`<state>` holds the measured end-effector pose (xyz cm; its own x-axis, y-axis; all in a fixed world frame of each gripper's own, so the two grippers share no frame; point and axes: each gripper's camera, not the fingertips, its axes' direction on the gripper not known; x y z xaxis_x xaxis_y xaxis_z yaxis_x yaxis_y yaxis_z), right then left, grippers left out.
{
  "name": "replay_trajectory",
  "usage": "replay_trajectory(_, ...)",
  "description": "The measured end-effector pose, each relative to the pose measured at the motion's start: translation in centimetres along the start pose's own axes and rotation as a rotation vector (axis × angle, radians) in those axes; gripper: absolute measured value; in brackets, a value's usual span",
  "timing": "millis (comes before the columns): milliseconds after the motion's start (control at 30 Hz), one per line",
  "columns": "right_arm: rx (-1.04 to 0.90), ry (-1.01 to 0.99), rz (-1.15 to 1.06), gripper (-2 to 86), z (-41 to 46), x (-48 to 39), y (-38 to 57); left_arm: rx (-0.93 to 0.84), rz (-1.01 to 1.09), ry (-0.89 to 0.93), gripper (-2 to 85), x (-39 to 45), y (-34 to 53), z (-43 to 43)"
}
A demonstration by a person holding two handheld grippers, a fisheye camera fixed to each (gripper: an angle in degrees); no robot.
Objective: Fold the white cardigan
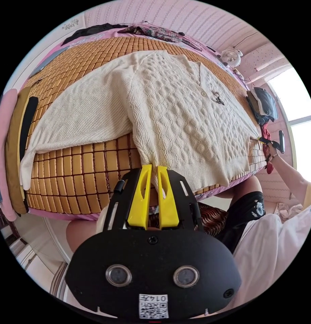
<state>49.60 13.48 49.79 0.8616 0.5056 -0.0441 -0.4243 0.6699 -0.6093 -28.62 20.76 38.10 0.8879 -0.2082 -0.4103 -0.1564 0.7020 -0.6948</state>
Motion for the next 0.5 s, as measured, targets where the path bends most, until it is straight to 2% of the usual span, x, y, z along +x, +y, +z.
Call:
replay_trajectory(133, 0.024, -0.042, 0.136, 2.6, -0.4, 4.7, 0.5, -0.043, 0.063, 0.085, 2.4, 0.6, -0.2, 0.4)
replay_trajectory(233, -0.054, 0.018, 0.155, 5.7, 0.0, 5.4, 1.6, -0.048, 0.074, 0.169, 2.9, 0.4, 0.3, 0.6)
replay_trajectory(367, 0.009, 0.036, 0.157, 7.8, -2.6, 4.3, 5.7, 0.083, -0.083, 0.239, 2.7, -3.3, 2.0, -1.2)
replay_trajectory(500, 0.146, -0.073, 0.053, 7.7, -6.9, -0.1, 11.1, 0.287, -0.356, 0.138, 5.4, -9.5, 4.9, -4.7)
